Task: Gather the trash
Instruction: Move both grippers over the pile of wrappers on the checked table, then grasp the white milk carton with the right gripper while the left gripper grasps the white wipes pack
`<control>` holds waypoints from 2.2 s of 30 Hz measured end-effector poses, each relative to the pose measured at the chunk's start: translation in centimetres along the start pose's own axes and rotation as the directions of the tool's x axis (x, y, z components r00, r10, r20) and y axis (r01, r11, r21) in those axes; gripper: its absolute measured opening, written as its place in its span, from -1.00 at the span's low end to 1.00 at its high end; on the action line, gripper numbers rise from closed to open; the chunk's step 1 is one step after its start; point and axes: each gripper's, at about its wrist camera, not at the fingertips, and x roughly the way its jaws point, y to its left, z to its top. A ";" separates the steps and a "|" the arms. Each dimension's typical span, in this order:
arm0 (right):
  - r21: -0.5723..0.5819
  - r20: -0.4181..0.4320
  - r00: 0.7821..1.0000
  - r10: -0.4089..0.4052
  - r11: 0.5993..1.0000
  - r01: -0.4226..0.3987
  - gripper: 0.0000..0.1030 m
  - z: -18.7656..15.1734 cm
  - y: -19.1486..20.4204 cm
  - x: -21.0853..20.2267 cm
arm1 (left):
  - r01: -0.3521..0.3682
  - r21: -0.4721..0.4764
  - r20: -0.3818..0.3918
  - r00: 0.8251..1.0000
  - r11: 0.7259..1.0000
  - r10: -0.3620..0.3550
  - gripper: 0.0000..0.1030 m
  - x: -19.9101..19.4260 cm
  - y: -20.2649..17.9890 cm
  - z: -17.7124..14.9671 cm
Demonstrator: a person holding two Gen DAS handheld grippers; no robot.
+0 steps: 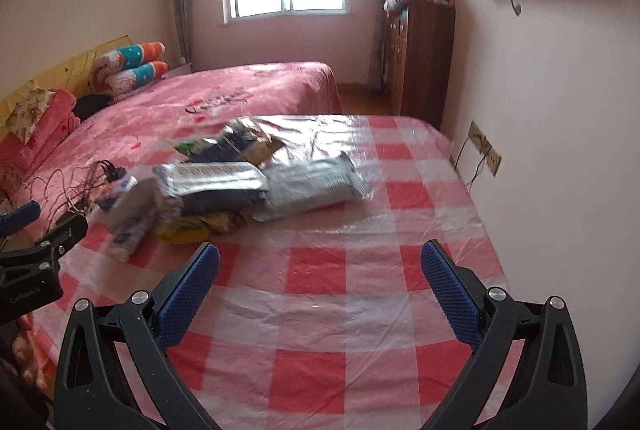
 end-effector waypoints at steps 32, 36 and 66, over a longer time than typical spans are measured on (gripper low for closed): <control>-0.035 0.167 0.985 -0.053 0.998 0.059 0.93 0.9 1.7 -9.1 | -0.008 -0.107 0.135 0.991 0.994 0.022 0.93 -8.3 5.5 -1.2; -0.039 0.165 0.986 -0.039 0.998 0.046 0.93 1.0 1.7 -8.7 | -0.004 -0.107 0.134 0.991 0.994 0.018 0.93 -8.3 5.7 -1.3; 0.413 -0.117 0.824 0.554 0.782 -0.468 0.88 0.7 -0.6 6.9 | 0.370 0.040 -0.076 0.927 0.928 -0.366 0.93 7.3 9.3 1.9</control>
